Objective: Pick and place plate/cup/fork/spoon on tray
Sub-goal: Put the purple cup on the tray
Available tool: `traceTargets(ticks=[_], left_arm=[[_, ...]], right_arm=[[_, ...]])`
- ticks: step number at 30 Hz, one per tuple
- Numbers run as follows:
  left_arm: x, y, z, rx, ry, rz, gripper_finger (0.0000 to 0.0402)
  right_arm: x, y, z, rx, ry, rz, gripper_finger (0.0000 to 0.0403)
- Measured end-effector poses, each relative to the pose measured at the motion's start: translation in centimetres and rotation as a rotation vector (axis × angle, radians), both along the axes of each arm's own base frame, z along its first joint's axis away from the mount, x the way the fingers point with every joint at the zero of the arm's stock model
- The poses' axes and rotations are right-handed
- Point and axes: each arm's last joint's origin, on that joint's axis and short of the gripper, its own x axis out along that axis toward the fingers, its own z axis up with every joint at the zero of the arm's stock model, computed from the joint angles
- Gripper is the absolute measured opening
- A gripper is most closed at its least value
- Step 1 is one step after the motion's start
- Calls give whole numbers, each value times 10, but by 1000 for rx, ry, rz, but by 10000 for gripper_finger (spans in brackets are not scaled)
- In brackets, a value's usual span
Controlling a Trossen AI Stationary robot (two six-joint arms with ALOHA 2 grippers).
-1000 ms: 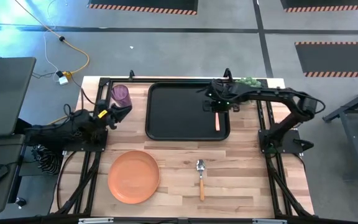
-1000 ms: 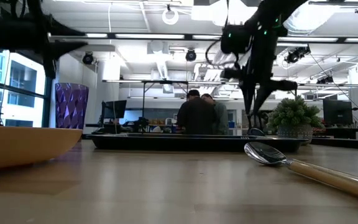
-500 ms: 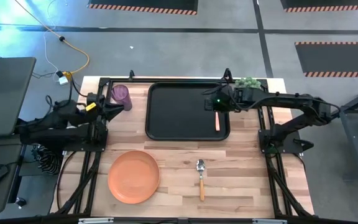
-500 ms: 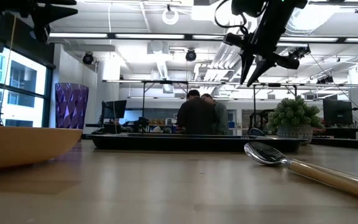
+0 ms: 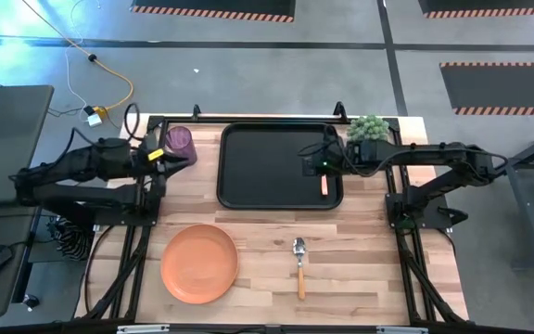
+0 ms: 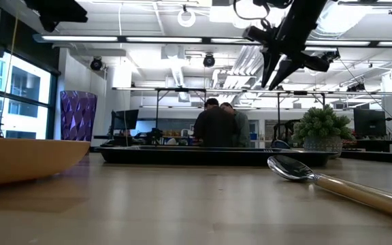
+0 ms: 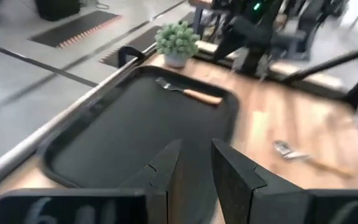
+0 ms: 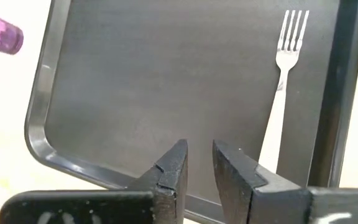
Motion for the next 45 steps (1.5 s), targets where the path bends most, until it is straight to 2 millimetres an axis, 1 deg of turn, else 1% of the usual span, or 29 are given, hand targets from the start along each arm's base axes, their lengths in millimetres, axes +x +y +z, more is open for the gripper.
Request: traceTargets(ticks=[6, 11, 17, 20, 24, 29, 32, 38, 41, 45], left_arm=[[17, 6, 11, 128, 90, 93, 76], [27, 14, 15, 199, 182, 165, 78], [37, 28, 20, 226, 272, 234, 103], [39, 35, 23, 212, 315, 231, 118], [39, 47, 29, 164, 401, 209, 128], [42, 68, 30, 31, 502, 223, 124], [46, 82, 22, -56, 557, 252, 122], [52, 107, 2, -231, 653, 376, 122], [54, 114, -3, -288, 655, 430, 122], [56, 119, -6, -331, 654, 469, 122]], right_arm=[[1, 5, 0, 0, 2, 21, 67], [1, 7, 0, 5, 3, 37, 67], [1, 7, 0, 4, 13, 75, 67], [1, 7, 0, -2, 18, 88, 67], [1, 7, 0, -3, 19, 89, 67], [1, 7, 0, -4, 19, 90, 67], [1, 7, 0, -4, 18, 89, 67], [1, 7, 0, -8, 26, 116, 67], [1, 7, 0, -7, 26, 116, 67], [1, 7, 0, -8, 26, 116, 67]])
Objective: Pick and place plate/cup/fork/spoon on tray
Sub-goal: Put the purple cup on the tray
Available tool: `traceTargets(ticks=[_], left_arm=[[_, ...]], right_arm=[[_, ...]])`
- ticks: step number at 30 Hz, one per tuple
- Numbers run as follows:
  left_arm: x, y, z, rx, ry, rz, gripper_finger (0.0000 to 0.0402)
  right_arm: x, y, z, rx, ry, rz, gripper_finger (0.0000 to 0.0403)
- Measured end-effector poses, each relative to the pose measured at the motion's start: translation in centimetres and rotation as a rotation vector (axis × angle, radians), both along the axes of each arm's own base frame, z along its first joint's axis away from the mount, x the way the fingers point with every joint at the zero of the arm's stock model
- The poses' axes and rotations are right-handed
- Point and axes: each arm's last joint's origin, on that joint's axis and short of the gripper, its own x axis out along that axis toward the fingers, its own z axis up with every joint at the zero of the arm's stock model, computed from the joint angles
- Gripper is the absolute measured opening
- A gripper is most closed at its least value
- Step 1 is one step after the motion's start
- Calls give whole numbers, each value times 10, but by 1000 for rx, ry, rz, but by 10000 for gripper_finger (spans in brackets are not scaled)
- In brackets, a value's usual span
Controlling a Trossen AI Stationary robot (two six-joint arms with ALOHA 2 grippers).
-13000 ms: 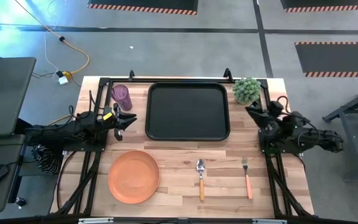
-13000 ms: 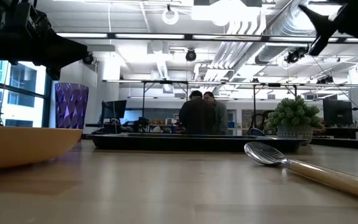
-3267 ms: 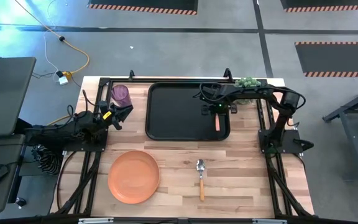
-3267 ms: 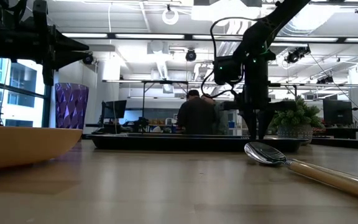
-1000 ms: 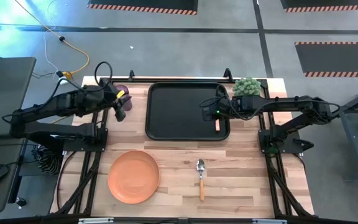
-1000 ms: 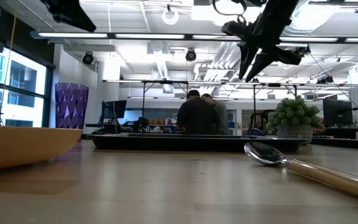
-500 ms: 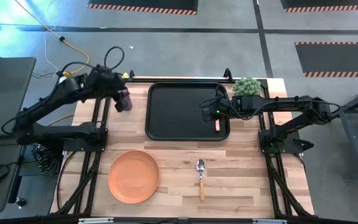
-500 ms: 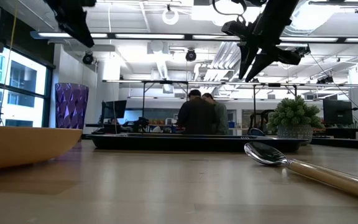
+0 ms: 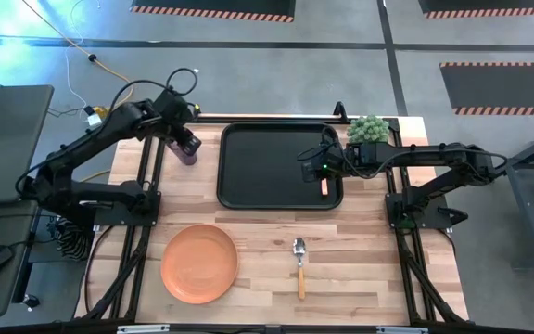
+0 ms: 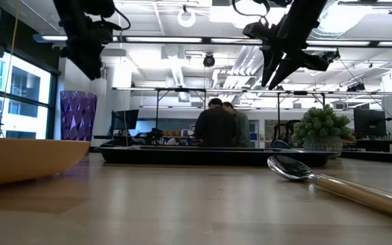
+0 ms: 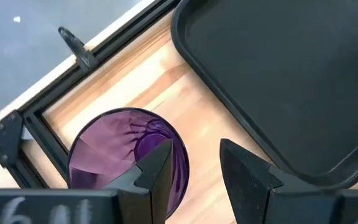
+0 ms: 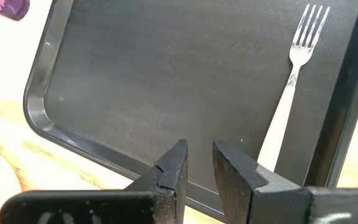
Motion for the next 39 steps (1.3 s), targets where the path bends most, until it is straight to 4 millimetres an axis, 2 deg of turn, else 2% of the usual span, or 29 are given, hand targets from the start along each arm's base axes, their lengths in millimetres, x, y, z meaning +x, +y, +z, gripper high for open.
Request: traceTargets(ticks=[12, 33, 36, 39], left_arm=[[6, 10, -15, -105, 47, 146, 121], [25, 30, -46, -165, 186, 183, 121], [26, 31, -47, -169, 192, 182, 115], [26, 31, -47, -170, 192, 181, 92]], right_arm=[[0, 0, 0, -10, 7, 19, 67], [0, 0, 0, -12, 8, 22, 67], [0, 0, 0, -12, 8, 22, 67], [0, 0, 0, -12, 8, 22, 67]])
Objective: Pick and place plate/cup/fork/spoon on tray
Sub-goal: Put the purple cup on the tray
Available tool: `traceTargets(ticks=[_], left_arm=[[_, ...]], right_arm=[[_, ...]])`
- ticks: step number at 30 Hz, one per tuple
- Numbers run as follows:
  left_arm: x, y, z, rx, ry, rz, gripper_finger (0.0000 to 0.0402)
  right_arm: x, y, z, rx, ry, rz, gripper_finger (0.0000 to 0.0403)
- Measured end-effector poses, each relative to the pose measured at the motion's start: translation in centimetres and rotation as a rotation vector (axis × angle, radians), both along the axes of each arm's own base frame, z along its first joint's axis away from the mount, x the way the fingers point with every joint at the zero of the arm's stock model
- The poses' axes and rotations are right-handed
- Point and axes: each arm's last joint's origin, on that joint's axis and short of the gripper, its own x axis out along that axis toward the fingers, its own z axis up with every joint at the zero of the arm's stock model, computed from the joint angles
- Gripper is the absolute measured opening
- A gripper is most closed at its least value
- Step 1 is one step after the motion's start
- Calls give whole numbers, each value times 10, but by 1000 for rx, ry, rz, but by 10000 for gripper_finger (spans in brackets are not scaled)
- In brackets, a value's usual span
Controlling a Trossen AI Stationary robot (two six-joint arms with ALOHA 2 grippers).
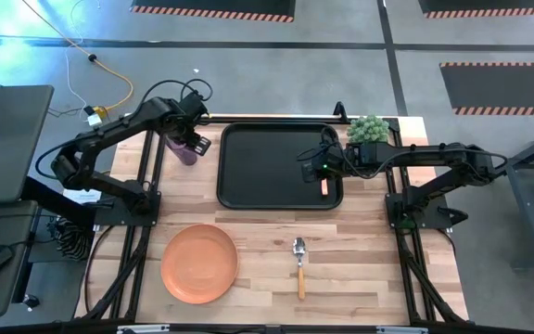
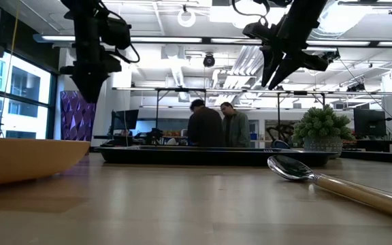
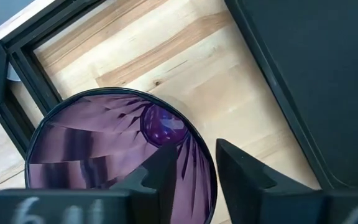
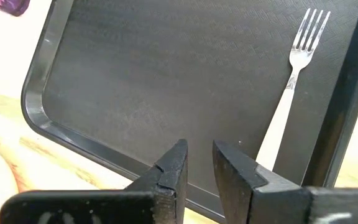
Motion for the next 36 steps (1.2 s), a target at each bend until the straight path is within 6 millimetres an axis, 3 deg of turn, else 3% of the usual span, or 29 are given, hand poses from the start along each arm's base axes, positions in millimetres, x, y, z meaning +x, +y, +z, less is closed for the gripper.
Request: traceTargets(ticks=[8, 25, 36], left_arm=[[0, 0, 0, 5, 9, -16, 7], [4, -7, 0, 4, 38, -134, 3], [-3, -19, 20, 73, -3, -236, 2]], right_arm=[[0, 0, 0, -6, 4, 12, 67], [0, 0, 0, -9, 6, 15, 67], [0, 0, 0, -15, 7, 12, 67]])
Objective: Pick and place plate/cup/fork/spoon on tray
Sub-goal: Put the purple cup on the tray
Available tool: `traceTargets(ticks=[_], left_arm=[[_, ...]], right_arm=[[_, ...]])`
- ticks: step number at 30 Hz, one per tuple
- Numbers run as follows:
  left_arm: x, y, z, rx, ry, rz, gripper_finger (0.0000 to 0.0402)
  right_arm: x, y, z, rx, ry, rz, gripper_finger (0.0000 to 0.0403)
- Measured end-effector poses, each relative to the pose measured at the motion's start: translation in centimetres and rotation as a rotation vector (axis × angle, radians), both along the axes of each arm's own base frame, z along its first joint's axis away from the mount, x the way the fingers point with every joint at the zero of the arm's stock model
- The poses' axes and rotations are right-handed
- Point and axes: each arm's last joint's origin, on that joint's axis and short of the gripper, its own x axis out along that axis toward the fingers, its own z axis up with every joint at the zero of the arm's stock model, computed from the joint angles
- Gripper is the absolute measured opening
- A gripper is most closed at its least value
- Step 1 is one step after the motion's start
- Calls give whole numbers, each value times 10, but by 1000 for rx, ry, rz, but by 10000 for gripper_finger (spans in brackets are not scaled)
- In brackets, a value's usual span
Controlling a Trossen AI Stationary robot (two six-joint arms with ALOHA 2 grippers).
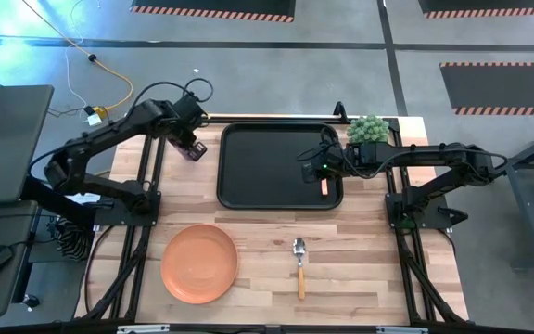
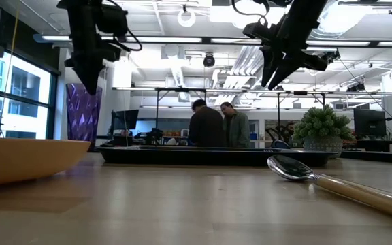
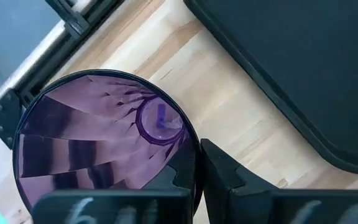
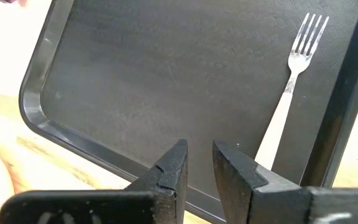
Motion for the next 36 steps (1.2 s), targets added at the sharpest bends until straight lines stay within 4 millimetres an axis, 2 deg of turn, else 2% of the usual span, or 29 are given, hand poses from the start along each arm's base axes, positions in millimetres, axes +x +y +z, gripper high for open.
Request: traceTargets(ticks=[10, 17, 24, 29, 36], left_arm=[[13, 8, 72, 235, -210, -148, 3], [25, 18, 98, 323, -237, -240, 3], [49, 36, 92, 291, -201, -333, 3], [69, 45, 69, 224, -131, -421, 3], [99, 44, 40, 135, -73, -537, 3]], right_arm=[[0, 0, 0, 2, -2, -3, 67], [1, 0, 0, 1, -9, -3, 67], [1, -1, 1, 6, -24, -56, 67], [0, -1, 1, 10, -29, -72, 67], [0, -1, 1, 12, -29, -71, 67]])
